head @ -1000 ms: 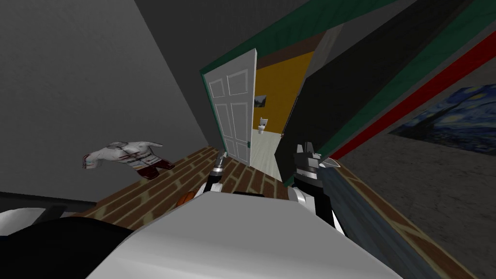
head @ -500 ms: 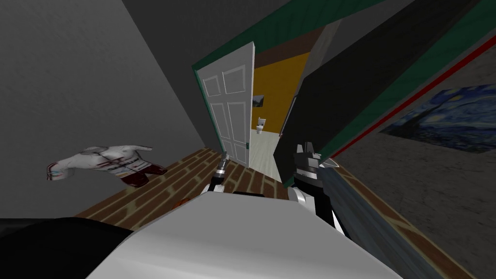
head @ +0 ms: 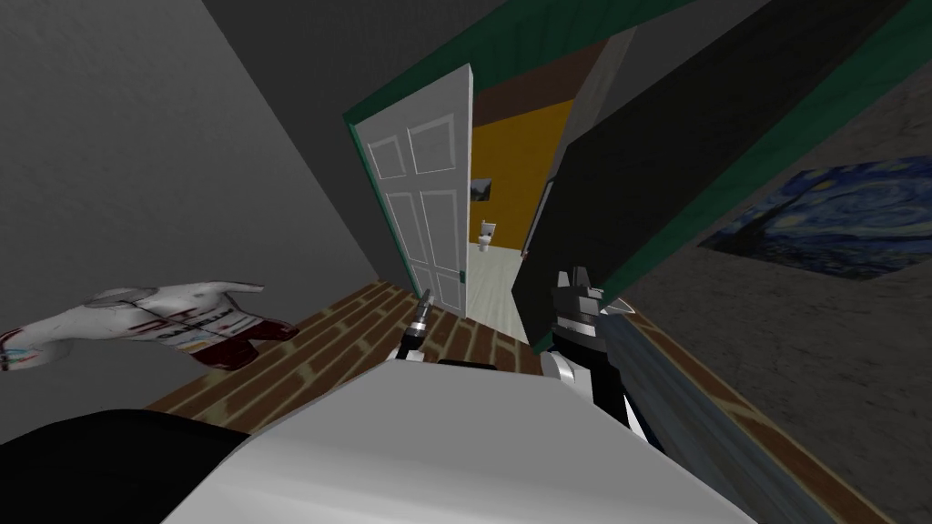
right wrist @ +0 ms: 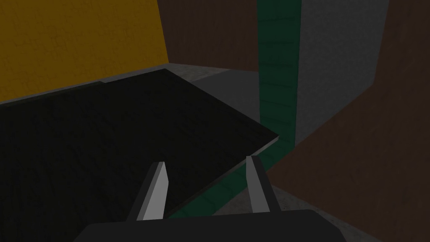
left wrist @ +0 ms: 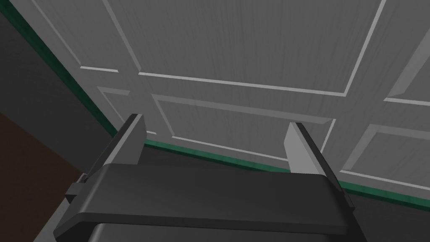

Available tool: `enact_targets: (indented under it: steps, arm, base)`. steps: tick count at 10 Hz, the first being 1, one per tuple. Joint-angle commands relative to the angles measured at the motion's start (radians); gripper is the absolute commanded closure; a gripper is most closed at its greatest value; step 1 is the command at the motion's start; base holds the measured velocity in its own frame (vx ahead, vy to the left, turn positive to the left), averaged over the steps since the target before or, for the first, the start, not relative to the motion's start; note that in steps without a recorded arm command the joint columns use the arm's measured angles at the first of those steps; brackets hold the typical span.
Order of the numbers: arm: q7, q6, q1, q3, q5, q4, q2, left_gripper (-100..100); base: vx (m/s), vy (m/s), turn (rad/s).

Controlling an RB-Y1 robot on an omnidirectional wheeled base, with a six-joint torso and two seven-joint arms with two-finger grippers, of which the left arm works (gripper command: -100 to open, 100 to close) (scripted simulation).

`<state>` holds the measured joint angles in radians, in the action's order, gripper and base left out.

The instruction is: Push the door open

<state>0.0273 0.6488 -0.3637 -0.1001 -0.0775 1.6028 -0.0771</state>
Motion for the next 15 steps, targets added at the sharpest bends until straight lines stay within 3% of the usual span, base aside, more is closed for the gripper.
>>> enact_targets:
  steps: [1, 15]
  arm:
    - [0.003, 0.012, 0.007, -0.007, 0.001, -0.045, -0.002, -100]
    - [0.015, 0.067, 0.069, -0.069, 0.0, -0.356, 0.019, -100]
  base:
    - [0.102, 0.022, -0.082]
    - [0.097, 0.026, -0.067]
